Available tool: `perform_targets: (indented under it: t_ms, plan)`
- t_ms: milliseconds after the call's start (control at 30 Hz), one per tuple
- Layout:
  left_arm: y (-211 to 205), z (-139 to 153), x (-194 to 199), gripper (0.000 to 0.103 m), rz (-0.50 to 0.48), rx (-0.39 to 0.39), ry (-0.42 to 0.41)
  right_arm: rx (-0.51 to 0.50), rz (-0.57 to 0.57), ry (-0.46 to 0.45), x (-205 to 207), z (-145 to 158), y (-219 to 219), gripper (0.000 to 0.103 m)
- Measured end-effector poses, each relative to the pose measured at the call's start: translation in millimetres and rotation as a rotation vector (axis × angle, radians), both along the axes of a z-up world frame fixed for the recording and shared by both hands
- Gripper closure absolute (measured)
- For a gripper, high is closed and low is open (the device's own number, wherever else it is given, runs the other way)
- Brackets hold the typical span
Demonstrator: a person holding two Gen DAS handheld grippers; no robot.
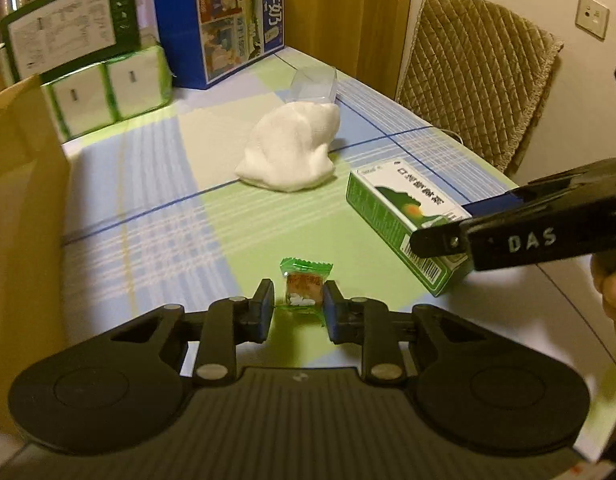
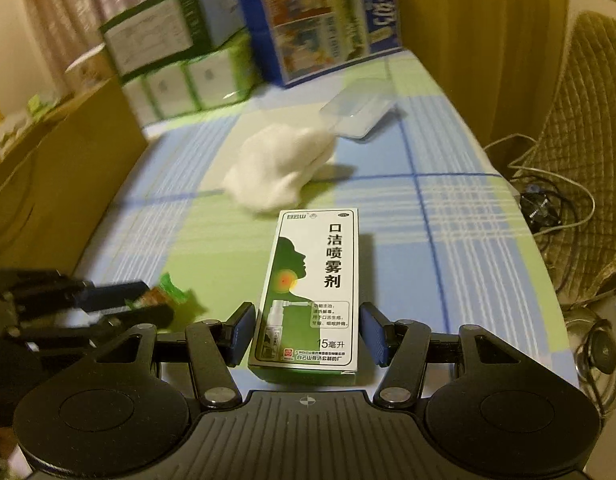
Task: Organize objects
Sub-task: 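Grasp the green-wrapped candy with the left gripper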
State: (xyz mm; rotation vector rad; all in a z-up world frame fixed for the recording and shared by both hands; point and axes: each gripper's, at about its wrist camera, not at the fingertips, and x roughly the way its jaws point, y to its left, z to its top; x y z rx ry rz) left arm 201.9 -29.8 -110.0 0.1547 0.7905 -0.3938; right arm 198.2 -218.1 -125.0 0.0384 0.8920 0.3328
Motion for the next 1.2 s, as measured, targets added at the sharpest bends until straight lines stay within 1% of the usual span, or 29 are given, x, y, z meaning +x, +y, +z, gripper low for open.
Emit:
perform_targets:
  t_ms: [67, 100, 133, 200, 233, 300, 333, 400, 567, 633, 667, 700, 867, 1000, 1167, 1200]
  plan:
    - [1.3, 0.0, -7.5, 0.081, -0.016, 0.005, -0.001, -0.012, 0.005, -0.003, -7.4, 0.1, 3.9, 0.049]
    - [1.4, -0.9, -9.5, 0.081, -0.022, 0.009, -0.006, -0.014, 0.006, -0.005, -8.7, 0.0, 5.1, 0.048]
    - [0.8, -2.0, -10.8, 0.081, -0.025, 0.016, -0.014, -0.018, 0.008, -0.007, -8.6, -0.6, 5.9, 0.044]
    - [-0.4, -4.9, -12.5, 0.073, -0.023, 0.031, -0.029, -0.026, 0.004, -0.013, -6.0, -2.1, 7.7, 0.038]
    - [0.7, -6.5, -12.0, 0.072, -0.018, 0.022, -0.023, -0.028, -0.004, -0.015, -4.3, -3.0, 7.7, 0.036]
    - [2.5, -10.1, -10.5, 0.071, -0.012, 0.008, -0.004, -0.028, -0.015, -0.011, -2.1, -4.4, 5.6, 0.035]
    - [2.6, -12.0, -10.2, 0.071, -0.01, 0.013, 0.003, -0.027, -0.017, -0.008, -0.6, -5.2, 5.7, 0.035]
    - [1.7, -14.7, -10.1, 0.071, -0.018, 0.018, 0.011, -0.029, -0.014, -0.01, 0.9, -5.6, 6.4, 0.035]
    - [2.5, -15.0, -8.5, 0.071, -0.001, 0.005, 0.025, -0.031, -0.01, -0.024, 3.3, -4.4, 9.4, 0.035]
    - [2.5, -14.7, -8.7, 0.079, 0.002, 0.005, 0.027, -0.032, -0.007, -0.024, 4.0, -4.9, 10.6, 0.035]
    - [2.4, -14.4, -8.9, 0.085, 0.001, 0.004, 0.027, -0.034, -0.004, -0.023, 4.3, -4.8, 11.4, 0.035]
    - [2.2, -13.9, -9.2, 0.086, 0.001, 0.006, 0.027, -0.035, -0.002, -0.023, 4.7, -5.0, 12.1, 0.035]
    - [3.0, -14.0, -10.5, 0.086, 0.009, 0.004, 0.026, -0.03, 0.005, -0.019, 6.0, -5.9, 14.1, 0.035]
    - [2.2, -14.9, -12.4, 0.082, 0.022, 0.008, 0.015, -0.036, 0.008, -0.016, 9.4, -8.5, 16.7, 0.035]
    - [1.8, -15.0, -11.3, 0.082, 0.028, 0.005, 0.018, -0.05, 0.006, -0.019, 16.0, -11.1, 20.7, 0.036]
    - [2.1, -15.1, -11.1, 0.083, 0.027, 0.006, 0.018, -0.055, 0.007, -0.015, 17.6, -12.4, 22.1, 0.037]
